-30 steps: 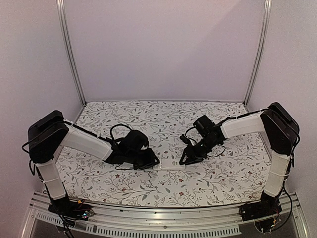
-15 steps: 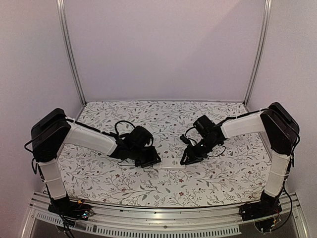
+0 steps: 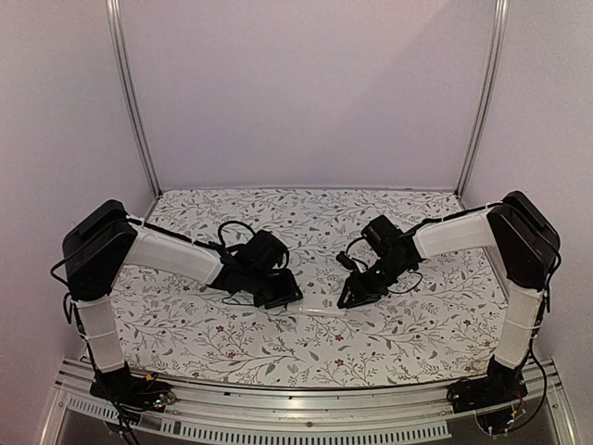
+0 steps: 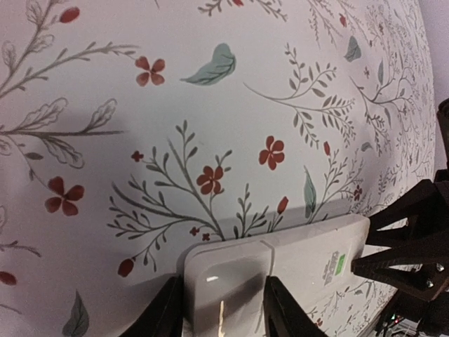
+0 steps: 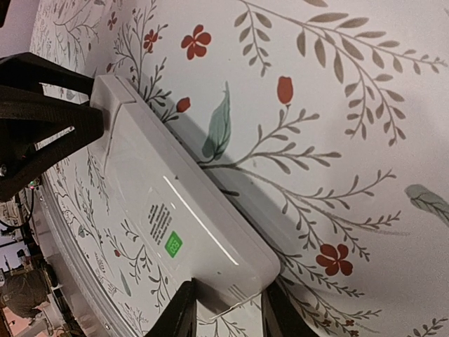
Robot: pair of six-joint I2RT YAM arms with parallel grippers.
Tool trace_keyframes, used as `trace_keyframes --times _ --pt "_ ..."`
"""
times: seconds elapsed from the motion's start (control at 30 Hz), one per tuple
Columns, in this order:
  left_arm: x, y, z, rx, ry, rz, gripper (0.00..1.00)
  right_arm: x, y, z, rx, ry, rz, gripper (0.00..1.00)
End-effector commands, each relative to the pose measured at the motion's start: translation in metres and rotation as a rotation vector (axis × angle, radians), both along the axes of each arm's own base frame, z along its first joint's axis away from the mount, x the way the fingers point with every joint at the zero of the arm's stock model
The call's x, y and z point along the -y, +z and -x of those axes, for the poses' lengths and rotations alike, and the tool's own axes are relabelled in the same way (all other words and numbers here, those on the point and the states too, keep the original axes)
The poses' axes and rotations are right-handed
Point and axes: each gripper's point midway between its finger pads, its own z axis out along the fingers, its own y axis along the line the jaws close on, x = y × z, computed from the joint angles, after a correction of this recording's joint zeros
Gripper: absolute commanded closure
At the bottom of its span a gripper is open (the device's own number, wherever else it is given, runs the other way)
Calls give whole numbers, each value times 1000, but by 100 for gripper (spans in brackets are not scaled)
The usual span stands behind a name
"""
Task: Load the batteries into the remote control
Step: Load the battery cover onto the remote control without the battery cover, then press the remote control at the center of the board.
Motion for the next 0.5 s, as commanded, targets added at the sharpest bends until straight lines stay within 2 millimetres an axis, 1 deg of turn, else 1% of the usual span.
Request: trace_keyframes --times 0.0,0.13,0.3,0.37,0.47 --pt "-74 -81 53 -204 -20 -304 58 -1 -12 4 0 19 19 68" --pt "-79 -73 51 -168 -33 -318 54 1 -12 4 -21 6 13 64" --pt "-85 -63 49 -137 -49 -330 49 10 -11 1 -46 -44 1 60" --pt "-91 -62 46 -117 -43 -362 47 12 -10 0 -49 -54 2 56" --pt "-99 -62 45 -112 -46 -399 44 14 -14 1 -62 -61 9 54"
